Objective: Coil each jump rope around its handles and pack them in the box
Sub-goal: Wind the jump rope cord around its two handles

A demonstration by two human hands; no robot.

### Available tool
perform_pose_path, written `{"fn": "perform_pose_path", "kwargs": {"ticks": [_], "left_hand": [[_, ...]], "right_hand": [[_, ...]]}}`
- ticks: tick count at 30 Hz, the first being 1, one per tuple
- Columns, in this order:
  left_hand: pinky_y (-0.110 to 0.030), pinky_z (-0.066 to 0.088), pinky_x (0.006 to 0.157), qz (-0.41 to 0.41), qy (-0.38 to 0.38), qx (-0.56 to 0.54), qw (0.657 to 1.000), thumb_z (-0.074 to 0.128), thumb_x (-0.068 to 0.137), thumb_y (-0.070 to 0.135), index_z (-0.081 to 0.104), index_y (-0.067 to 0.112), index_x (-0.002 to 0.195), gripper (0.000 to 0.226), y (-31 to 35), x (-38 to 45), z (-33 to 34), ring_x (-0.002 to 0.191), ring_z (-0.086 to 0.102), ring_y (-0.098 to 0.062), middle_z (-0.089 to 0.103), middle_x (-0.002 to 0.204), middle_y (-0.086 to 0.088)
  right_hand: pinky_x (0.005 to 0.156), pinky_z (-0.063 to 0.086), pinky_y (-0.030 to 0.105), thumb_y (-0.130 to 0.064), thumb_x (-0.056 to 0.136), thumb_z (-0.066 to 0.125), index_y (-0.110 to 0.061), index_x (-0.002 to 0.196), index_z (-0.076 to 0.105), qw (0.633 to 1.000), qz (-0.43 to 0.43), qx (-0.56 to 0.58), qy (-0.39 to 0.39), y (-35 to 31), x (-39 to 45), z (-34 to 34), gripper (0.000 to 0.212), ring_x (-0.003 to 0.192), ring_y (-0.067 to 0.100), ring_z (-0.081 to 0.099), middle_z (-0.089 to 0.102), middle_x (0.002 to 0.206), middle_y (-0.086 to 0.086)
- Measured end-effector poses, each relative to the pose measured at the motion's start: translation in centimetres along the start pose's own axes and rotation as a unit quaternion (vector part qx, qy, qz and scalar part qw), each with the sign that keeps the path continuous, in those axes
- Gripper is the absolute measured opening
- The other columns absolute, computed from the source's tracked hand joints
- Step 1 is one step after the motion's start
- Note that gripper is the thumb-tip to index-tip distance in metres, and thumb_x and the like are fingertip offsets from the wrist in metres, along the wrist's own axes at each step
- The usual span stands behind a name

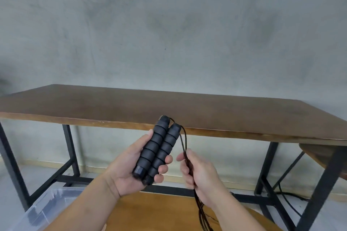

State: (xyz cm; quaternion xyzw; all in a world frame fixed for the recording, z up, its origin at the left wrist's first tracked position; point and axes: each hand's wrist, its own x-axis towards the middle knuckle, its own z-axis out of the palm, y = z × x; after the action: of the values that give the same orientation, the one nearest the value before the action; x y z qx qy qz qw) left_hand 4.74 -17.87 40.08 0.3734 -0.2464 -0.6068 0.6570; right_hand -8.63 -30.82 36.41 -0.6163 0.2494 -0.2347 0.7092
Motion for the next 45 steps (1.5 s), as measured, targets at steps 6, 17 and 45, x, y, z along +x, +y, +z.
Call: {"fn": "perform_pose_path", "kwargs": {"ticks": [6, 17, 45], "left_hand": [[-0.028, 0.039, 0.046, 0.011, 0.077, 0.103, 0.992, 0.054, 0.089, 0.055, 0.062, -0.001, 0.116, 0.063, -1.0, 1.4, 0.4, 0.059, 0.047, -0.021, 0.055, 0.086, -0.017], [-0.026, 0.040, 0.043, -0.040, 0.062, 0.014, 0.997, 0.053, 0.094, 0.051, 0.064, 0.005, 0.128, 0.058, -2.9, 2.8, -0.9, 0.056, 0.048, -0.022, 0.064, 0.112, -0.021], [-0.022, 0.048, 0.086, -0.021, -0.057, 0.710, 0.702, 0.062, 0.089, 0.056, 0.054, 0.034, 0.131, 0.048, -1.8, 0.1, 1.3, 0.090, 0.059, -0.009, 0.064, 0.100, 0.008]], "right_hand": [[0.043, 0.016, 0.023, -0.035, 0.108, 0.030, -0.011, 0.089, 0.066, 0.995, 0.068, -0.070, -0.033, 0.6, -0.8, 1.5, 0.047, 0.044, 0.011, 0.020, 0.039, 0.057, -0.003], [0.043, 0.026, 0.020, -0.039, 0.106, 0.031, -0.019, 0.086, 0.064, 0.978, 0.122, -0.154, -0.070, 1.3, -2.5, 0.9, 0.043, 0.043, 0.013, 0.035, 0.053, 0.059, -0.005], [0.077, 0.053, 0.035, -0.034, 0.075, 0.082, -0.026, 0.077, 0.076, 0.791, -0.095, -0.540, -0.272, -10.1, 0.8, -0.8, 0.010, 0.076, 0.006, 0.063, 0.071, 0.078, -0.010]]}}
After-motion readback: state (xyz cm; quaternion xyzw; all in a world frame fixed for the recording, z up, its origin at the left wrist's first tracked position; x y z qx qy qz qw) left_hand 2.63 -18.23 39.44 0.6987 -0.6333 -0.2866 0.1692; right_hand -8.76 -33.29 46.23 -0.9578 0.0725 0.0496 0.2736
